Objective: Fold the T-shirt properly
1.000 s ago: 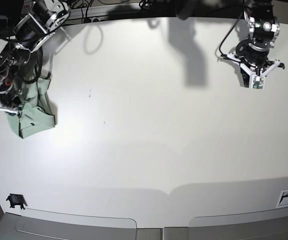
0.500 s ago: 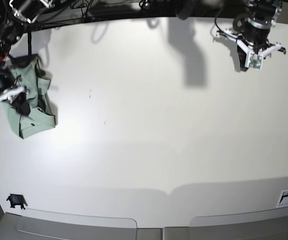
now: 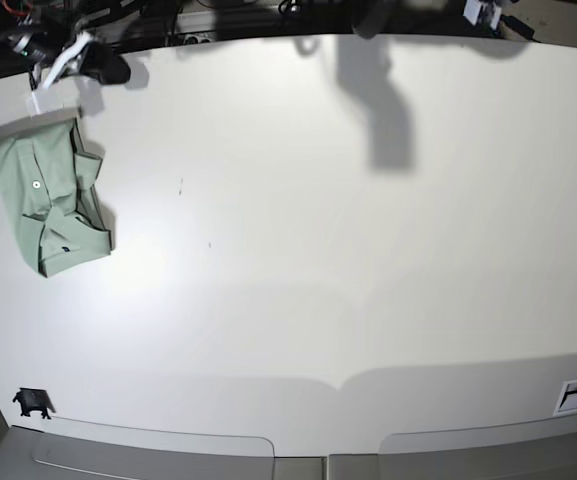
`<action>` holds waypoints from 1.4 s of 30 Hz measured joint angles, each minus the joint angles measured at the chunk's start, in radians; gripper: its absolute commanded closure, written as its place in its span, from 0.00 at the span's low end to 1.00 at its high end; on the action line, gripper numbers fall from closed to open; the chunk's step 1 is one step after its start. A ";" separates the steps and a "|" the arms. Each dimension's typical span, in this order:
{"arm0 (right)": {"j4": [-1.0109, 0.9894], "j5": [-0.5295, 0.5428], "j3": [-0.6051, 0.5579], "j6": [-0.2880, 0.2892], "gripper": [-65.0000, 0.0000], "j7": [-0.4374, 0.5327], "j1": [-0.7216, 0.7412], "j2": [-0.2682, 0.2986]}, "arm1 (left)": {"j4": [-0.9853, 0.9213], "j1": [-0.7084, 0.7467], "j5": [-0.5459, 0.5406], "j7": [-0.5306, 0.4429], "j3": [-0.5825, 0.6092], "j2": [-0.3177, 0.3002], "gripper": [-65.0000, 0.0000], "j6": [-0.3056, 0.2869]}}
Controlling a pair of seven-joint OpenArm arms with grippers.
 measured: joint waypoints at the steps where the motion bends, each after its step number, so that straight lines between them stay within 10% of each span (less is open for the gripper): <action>1: 0.000 0.003 0.000 0.000 1.00 0.000 -0.031 -0.003 | 0.000 0.021 -0.017 0.013 0.000 -0.015 1.00 0.000; 13: 0.001 -0.011 -0.001 0.000 1.00 0.003 -0.329 -0.030 | -0.003 0.109 -0.025 0.224 -0.002 -0.104 1.00 -0.046; 22: -0.005 -0.051 -0.031 0.000 1.00 0.020 -0.325 -0.022 | -0.397 0.105 -0.019 -0.043 0.002 -0.102 1.00 -0.150; 33: -0.389 -0.585 -0.574 0.001 1.00 0.221 -0.171 0.054 | -1.220 -0.230 -0.011 -0.223 0.134 -0.097 1.00 -0.292; 42: -0.978 -0.896 -1.058 -0.117 1.00 0.391 0.186 0.051 | -1.553 -0.488 0.330 -0.438 0.340 -0.057 1.00 -0.283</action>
